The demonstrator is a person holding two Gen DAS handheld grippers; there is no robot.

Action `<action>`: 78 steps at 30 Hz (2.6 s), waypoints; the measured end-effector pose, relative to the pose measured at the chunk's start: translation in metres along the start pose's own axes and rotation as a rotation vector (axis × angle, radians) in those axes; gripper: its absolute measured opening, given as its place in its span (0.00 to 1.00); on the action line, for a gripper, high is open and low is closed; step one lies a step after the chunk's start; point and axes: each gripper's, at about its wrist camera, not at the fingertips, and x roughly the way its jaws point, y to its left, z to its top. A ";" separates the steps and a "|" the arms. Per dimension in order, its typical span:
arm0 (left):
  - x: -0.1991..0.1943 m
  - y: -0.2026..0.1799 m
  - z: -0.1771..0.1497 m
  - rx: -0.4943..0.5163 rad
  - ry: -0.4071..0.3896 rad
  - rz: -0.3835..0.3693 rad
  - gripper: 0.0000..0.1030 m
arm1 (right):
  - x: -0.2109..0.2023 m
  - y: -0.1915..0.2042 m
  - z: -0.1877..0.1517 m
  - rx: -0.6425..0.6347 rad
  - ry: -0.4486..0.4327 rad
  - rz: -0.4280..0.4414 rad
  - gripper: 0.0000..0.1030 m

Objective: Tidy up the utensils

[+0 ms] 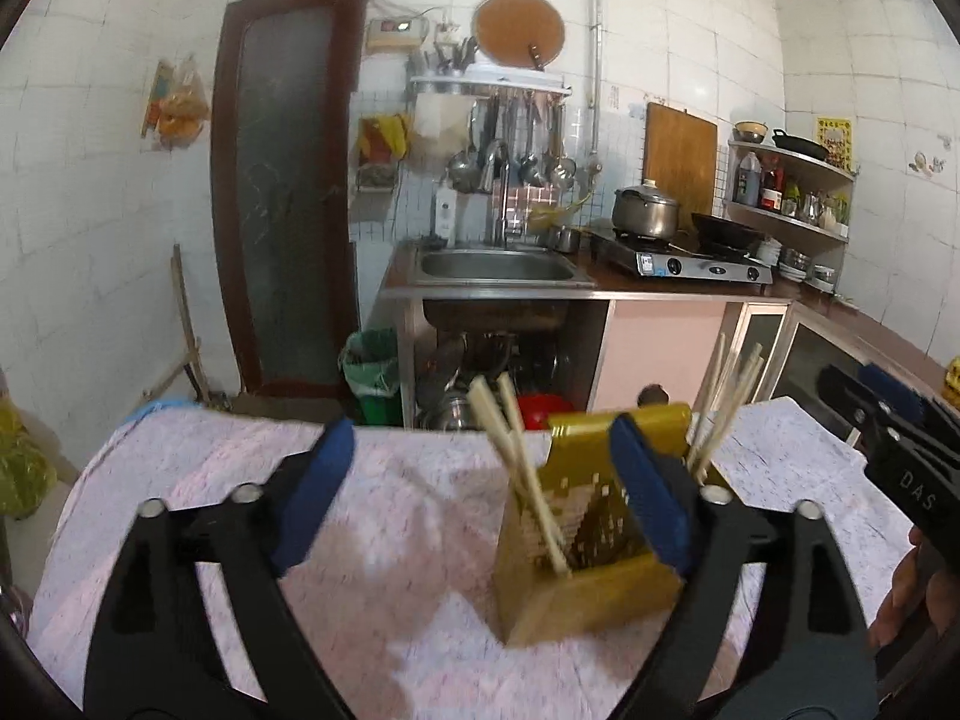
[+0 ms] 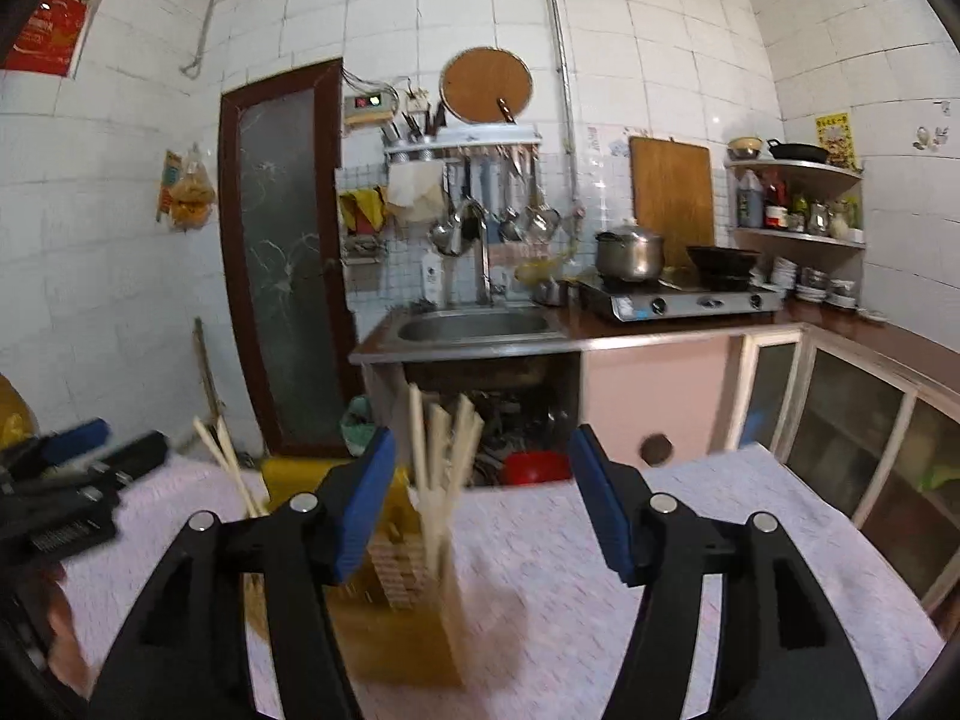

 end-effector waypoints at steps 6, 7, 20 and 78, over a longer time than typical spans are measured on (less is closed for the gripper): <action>-0.030 0.017 -0.037 -0.023 0.075 0.019 0.95 | -0.029 -0.016 -0.040 -0.003 0.140 -0.016 0.61; -0.033 0.020 -0.047 -0.030 0.098 0.016 0.95 | -0.033 -0.018 -0.053 -0.005 0.175 -0.019 0.61; -0.047 0.025 -0.151 0.008 0.285 0.059 0.95 | -0.048 -0.034 -0.154 0.086 0.449 -0.096 0.61; 0.017 -0.131 -0.191 -0.031 0.637 0.173 0.25 | -0.020 -0.114 -0.178 0.102 0.591 -0.063 0.08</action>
